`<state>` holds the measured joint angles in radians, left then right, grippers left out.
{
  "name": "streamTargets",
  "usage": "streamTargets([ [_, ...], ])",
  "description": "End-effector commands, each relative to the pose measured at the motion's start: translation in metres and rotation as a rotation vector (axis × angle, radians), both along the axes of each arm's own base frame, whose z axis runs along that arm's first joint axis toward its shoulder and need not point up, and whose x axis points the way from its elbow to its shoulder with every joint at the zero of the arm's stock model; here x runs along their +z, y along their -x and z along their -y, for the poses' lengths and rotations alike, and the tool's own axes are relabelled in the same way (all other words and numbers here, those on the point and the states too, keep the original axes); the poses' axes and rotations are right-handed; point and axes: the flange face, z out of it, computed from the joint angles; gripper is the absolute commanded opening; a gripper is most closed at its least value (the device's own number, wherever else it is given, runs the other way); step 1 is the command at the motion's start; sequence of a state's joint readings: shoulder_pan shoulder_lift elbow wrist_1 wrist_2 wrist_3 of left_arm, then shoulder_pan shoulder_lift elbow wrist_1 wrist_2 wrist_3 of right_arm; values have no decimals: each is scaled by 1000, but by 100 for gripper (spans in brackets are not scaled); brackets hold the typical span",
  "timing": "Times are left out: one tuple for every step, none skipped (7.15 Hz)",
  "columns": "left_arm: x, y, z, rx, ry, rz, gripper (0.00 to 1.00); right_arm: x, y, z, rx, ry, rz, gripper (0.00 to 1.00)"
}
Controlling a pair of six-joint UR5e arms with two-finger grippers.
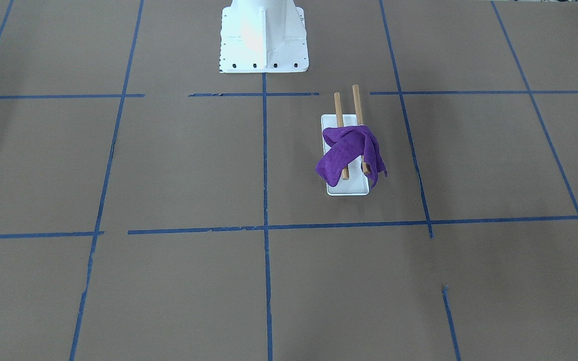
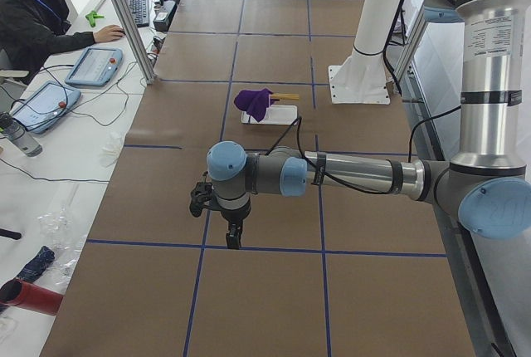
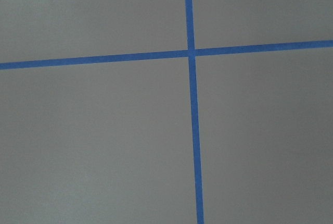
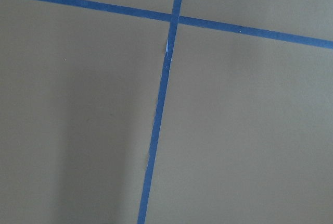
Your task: Hang towel on rack
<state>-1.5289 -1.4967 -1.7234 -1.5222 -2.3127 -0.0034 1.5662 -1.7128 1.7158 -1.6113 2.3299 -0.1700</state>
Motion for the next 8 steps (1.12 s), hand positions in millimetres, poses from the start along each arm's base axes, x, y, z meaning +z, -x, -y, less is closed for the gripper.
streamTargets([
  [-10,2,-2,0,-17,-4,100,-2,0,2,4,-3,-1,100],
  [-9,2,-2,0,-9,-1,100,-2,0,2,4,-3,-1,100],
  [-10,2,-2,1,-11,-1,100,-2,0,2,4,-3,-1,100],
  [-10,1,-1,2,-10,1,100,-3,0,2,4,-4,-1,100],
  [-9,1,-1,2,-9,1,100,-3,0,2,5,-3,-1,100],
  [-7,1,-2,2,-4,1,100,-3,0,2,15,6,-2,100],
  [-4,1,-2,2,0,1,100,-6,0,3,29,13,-2,100],
  [-4,1,-2,2,0,1,100,-7,0,4,32,13,-1,100],
])
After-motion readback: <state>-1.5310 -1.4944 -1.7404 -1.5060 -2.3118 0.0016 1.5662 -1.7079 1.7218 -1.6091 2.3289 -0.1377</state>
